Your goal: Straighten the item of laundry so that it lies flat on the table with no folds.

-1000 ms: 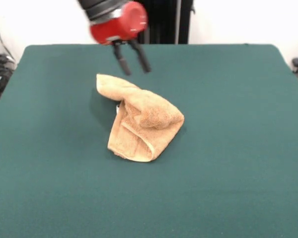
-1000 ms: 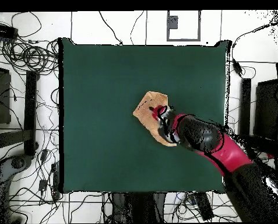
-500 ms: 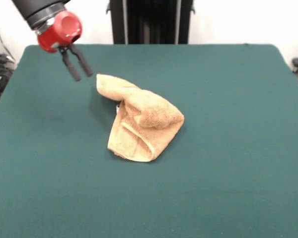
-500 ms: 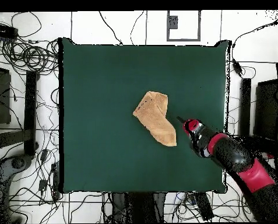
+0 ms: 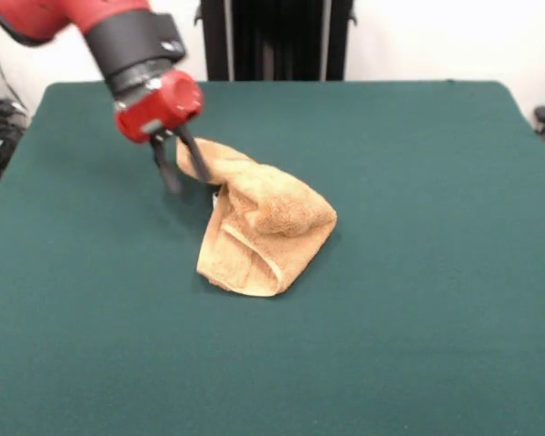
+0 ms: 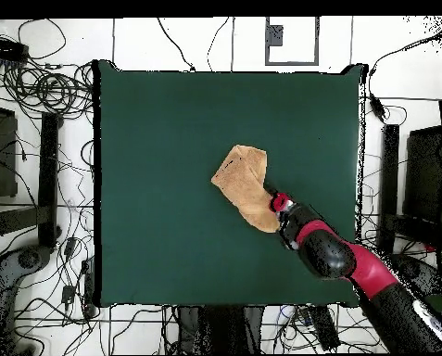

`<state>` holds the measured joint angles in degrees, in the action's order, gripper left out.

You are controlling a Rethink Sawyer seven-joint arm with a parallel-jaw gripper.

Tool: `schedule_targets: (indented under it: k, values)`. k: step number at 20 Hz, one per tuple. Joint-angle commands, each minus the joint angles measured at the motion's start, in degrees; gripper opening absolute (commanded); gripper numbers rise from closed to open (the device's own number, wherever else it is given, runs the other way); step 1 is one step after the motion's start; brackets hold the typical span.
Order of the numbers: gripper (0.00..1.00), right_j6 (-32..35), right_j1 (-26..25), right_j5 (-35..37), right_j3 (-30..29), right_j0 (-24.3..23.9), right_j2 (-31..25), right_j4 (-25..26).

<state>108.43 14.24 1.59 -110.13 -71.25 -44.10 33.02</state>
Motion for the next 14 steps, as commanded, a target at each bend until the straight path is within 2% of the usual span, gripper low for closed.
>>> schedule_targets:
  k: [1,4,7,14]
  values:
    - [1.0,6.0,-3.7,-11.8,1.0,9.0,2.8,4.7]
    - [1.0,7.5,-3.0,-11.0,1.0,9.9,2.9,2.3]
    - [1.0,8.8,-2.5,-5.7,1.8,9.6,1.3,-3.7]
    - [1.0,10.9,-0.7,1.5,1.8,10.2,0.5,-14.7]
